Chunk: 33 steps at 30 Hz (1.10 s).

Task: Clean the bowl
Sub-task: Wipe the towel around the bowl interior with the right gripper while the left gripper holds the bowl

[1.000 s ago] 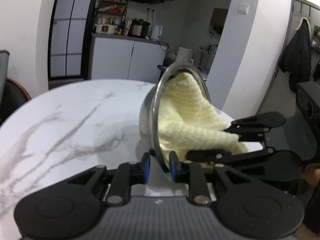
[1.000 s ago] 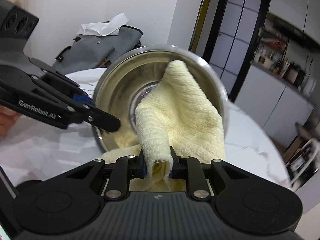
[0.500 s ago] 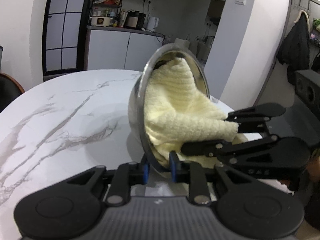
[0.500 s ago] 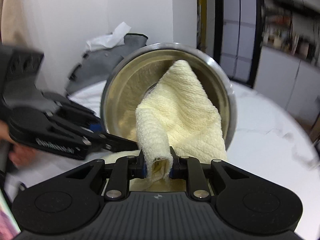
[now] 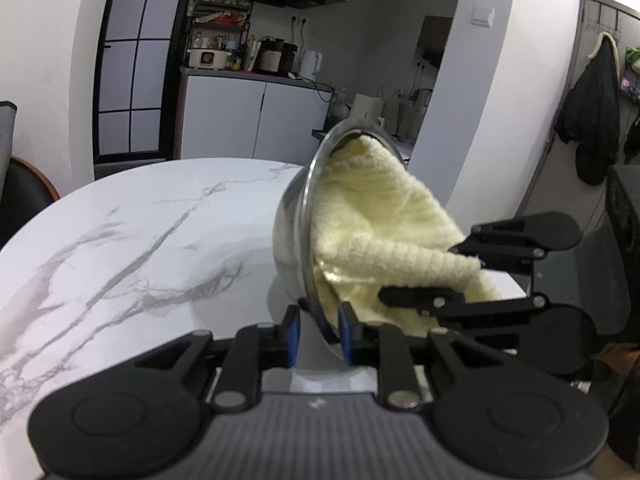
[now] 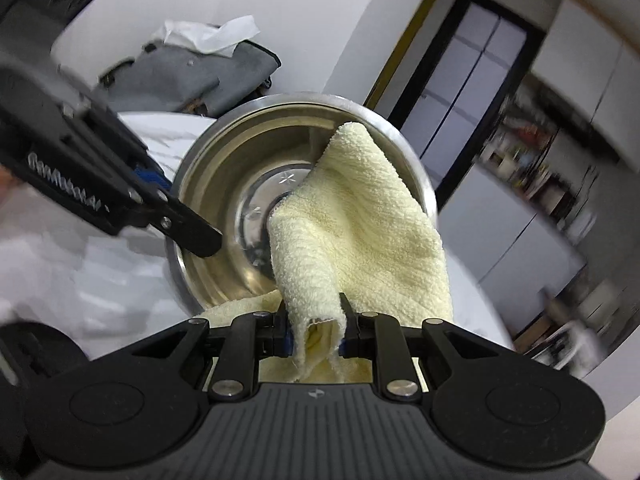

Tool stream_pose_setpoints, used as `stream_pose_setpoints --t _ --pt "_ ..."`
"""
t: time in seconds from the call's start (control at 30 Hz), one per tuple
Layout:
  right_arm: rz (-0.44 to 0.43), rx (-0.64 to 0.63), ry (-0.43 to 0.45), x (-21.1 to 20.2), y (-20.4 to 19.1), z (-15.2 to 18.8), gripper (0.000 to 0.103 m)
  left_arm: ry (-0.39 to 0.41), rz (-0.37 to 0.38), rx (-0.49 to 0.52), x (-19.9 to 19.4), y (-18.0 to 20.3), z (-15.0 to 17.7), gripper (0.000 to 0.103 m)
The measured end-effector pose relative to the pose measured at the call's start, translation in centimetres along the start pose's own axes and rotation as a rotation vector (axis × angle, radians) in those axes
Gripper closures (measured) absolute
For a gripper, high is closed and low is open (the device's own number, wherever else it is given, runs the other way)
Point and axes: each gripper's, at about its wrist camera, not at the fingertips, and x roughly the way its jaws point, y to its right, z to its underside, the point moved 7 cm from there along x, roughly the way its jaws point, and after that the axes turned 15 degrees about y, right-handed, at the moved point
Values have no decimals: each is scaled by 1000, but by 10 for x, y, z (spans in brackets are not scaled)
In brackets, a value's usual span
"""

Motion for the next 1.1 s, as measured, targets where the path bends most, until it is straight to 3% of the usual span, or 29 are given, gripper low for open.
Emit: stream_pose_setpoints --t 0.33,0.47,0.57,0.7,0.9,1.1 --pt "-142 245 5 -2 3 4 82 -32 5 -6 8 1 9 80" --pt "-101 193 6 -1 3 5 82 -28 11 -5 6 1 6 80" --pt "1 49 18 -3 2 2 82 -22 6 8 2 0 4 81" --pt "82 -11 59 -7 8 -8 82 -9 6 1 -3 -6 3 81" --pt "107 -52 62 -5 7 -13 82 7 -1 -7 -7 -9 1 81" --pt "24 0 9 6 -2 -5 82 14 -8 0 -8 -2 1 80"
